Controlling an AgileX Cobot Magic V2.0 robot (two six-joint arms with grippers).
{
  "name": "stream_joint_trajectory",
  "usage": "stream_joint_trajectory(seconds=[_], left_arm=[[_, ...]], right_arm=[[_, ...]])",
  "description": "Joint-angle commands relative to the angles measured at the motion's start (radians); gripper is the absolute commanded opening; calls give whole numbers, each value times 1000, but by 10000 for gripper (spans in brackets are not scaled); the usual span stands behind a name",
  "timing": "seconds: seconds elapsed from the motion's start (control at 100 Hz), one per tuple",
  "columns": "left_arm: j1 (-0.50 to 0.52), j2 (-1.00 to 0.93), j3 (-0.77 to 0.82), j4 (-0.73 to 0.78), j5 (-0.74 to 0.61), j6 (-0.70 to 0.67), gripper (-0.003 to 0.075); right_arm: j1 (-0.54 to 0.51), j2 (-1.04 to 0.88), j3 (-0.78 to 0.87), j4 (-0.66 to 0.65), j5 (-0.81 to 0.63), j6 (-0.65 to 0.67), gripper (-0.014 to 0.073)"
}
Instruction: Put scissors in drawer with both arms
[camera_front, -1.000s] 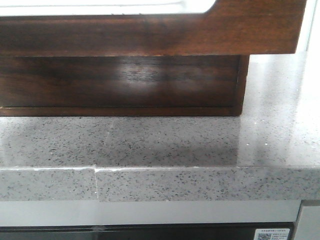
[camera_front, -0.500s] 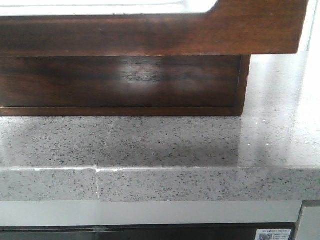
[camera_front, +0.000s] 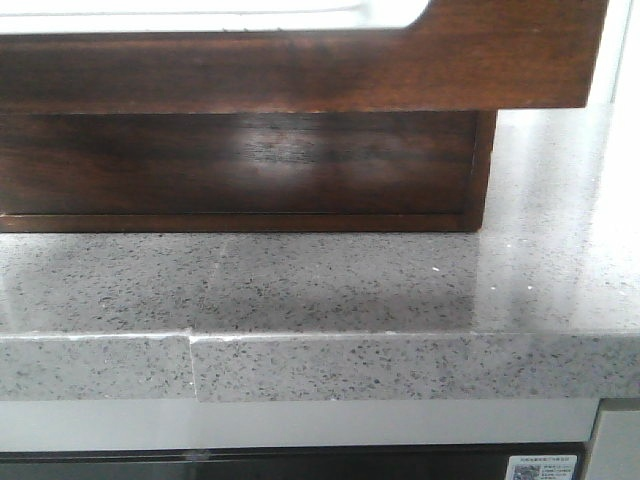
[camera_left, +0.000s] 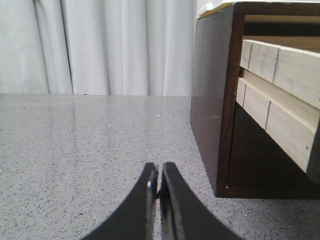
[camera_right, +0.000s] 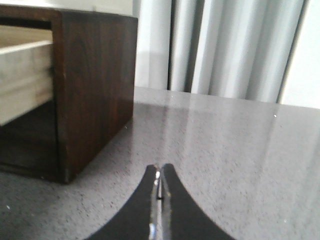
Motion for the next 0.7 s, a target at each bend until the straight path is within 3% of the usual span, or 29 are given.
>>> stream_joint_trajectory(seconds=[0.0, 0.12, 0.17, 0.3, 0.41, 0.69], left_arm=[[3, -31, 36, -6, -81, 0, -20], [3, -31, 36, -6, -81, 0, -20], [3, -31, 36, -6, -81, 0, -20], [3, -31, 36, -6, -81, 0, -20], [3, -31, 36, -6, -81, 0, -20], [3, -31, 36, -6, -81, 0, -20]], right_arm=[[-3, -21, 35, -5, -146, 23, -69], [-3, -26, 137, -241, -310, 258, -69], [-3, -26, 128, -318, -272, 324, -69], [-3, -26, 130, -341, -303, 347, -69], [-3, -26, 130, -403, -304, 462, -69], [-3, -26, 130, -404, -291, 464, -69]])
